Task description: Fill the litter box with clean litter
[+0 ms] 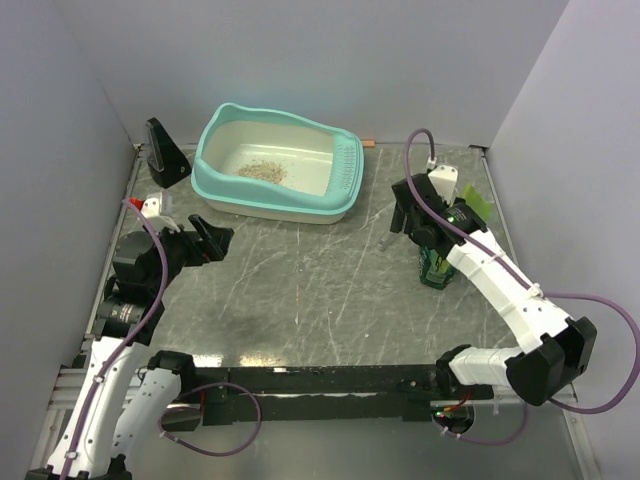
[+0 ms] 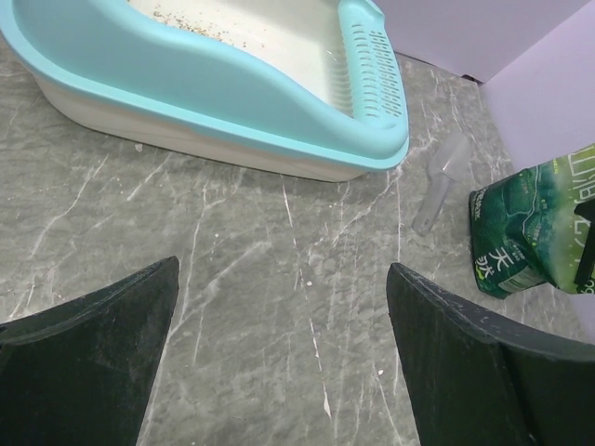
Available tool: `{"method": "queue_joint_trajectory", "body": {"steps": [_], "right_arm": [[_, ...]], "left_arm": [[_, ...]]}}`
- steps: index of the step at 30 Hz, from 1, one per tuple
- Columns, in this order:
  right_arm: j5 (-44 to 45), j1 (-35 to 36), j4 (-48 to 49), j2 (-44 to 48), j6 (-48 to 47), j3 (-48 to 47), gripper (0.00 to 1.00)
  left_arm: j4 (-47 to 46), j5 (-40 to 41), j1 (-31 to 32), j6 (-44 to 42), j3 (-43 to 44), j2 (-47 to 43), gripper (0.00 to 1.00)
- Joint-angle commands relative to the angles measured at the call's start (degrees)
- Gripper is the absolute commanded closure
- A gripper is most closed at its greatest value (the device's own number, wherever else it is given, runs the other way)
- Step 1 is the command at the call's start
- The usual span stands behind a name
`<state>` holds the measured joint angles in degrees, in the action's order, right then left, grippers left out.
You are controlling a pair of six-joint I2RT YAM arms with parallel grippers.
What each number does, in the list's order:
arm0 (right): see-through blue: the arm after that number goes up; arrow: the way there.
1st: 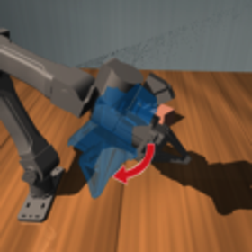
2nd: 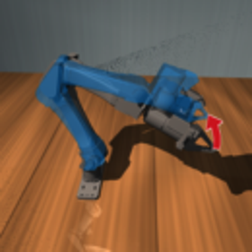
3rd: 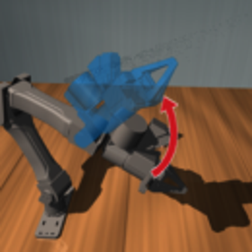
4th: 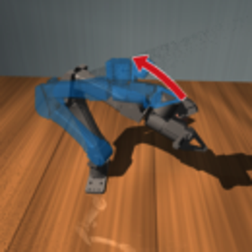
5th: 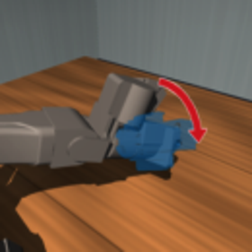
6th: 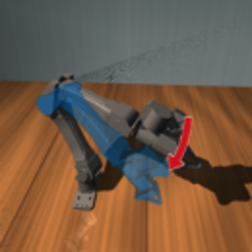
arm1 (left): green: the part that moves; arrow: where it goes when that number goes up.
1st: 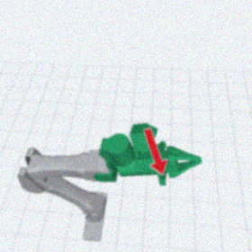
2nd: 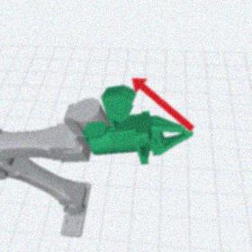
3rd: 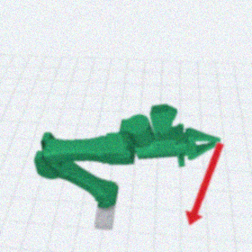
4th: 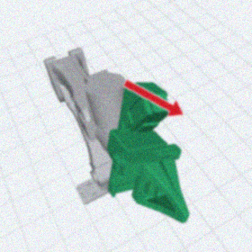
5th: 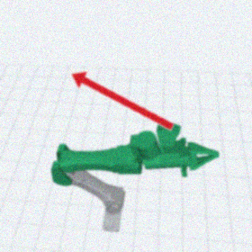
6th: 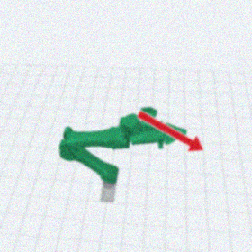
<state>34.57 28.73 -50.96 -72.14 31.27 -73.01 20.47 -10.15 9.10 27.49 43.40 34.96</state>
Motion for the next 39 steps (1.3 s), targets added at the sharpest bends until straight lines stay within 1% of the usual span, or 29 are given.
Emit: {"method": "queue_joint_trajectory", "body": {"steps": [1, 3, 5, 10, 15, 18, 22, 25, 28, 31, 32, 33, 34, 35, 36, 39], "right_arm": [[6.2, -0.3, -8.7, 1.9, 7.0, 0.4, 0.09], [8.0, -0.2, -12.4, 2.1, 10.1, 0.3, 0.09], [8.7, -0.2, -13.8, 2.9, 11.8, 0.6, 0.09], [9.9, -0.3, -15.5, 5.1, 12.8, 2.3, 0.09], [9.9, -1.4, -14.4, 5.0, 13.1, 4.8, 0.1], [9.1, -2.3, -11.9, 4.6, 11.9, 5.3, 0.12], [8.0, -4.4, -8.8, 4.7, 9.0, 6.0, 0.2], [5.3, -7.0, -6.2, 5.0, 6.7, 7.2, 0.25], [3.2, -8.2, -3.1, 6.0, 5.0, 9.3, 0.31], [2.7, -8.4, -2.7, 5.4, 4.7, 9.7, 0.32], [2.6, -8.5, -2.7, 5.0, 4.8, 9.7, 0.34], [2.4, -8.4, -2.7, 4.8, 4.9, 9.7, 0.41], [2.1, -8.4, -2.7, 4.7, 5.1, 9.9, 0.69], [1.9, -8.4, -2.4, 5.2, 5.2, 10.0, 0.91], [1.8, -8.4, -2.2, 5.6, 5.2, 10.3, 1.0], [1.7, -8.3, -1.0, 8.1, 4.2, 11.3, 1.0]], "left_arm": [[-1.5, -1.6, 0.1, -0.1, -0.1, -0.6, 0.03], [-1.4, -2.0, 0.2, 0.0, -0.1, -0.4, 0.03], [-1.3, -2.2, 0.6, 0.0, -0.2, -0.5, 0.03], [-1.0, -1.8, 1.2, -0.1, -0.1, -0.8, 0.03], [-0.9, -1.4, 1.7, -0.2, -0.2, -1.0, 0.03], [-0.7, -1.3, 1.9, -0.2, -0.1, -0.9, 0.03], [-0.6, -0.9, 2.2, -0.4, -0.1, -0.7, 0.03], [-0.6, -0.7, 2.2, -0.4, -0.2, -0.4, 0.03], [-0.5, -0.7, 2.3, -0.4, -0.1, -0.2, 0.03], [-0.5, -0.6, 2.2, -0.4, -0.1, 0.1, 0.03], [-0.4, -0.5, 2.3, -0.4, 0.0, 0.2, 0.03], [-0.4, -0.4, 2.3, -0.5, 0.0, 0.1, 0.03], [-0.4, -0.3, 2.3, -0.5, 0.0, 0.0, 0.03], [-0.3, -0.1, 2.3, -0.4, 0.0, 0.0, 0.03], [-0.4, -0.1, 2.2, -0.4, -0.2, 0.0, 0.03], [-0.3, -0.1, 2.2, -0.4, -0.2, 0.0, 0.03]]}}
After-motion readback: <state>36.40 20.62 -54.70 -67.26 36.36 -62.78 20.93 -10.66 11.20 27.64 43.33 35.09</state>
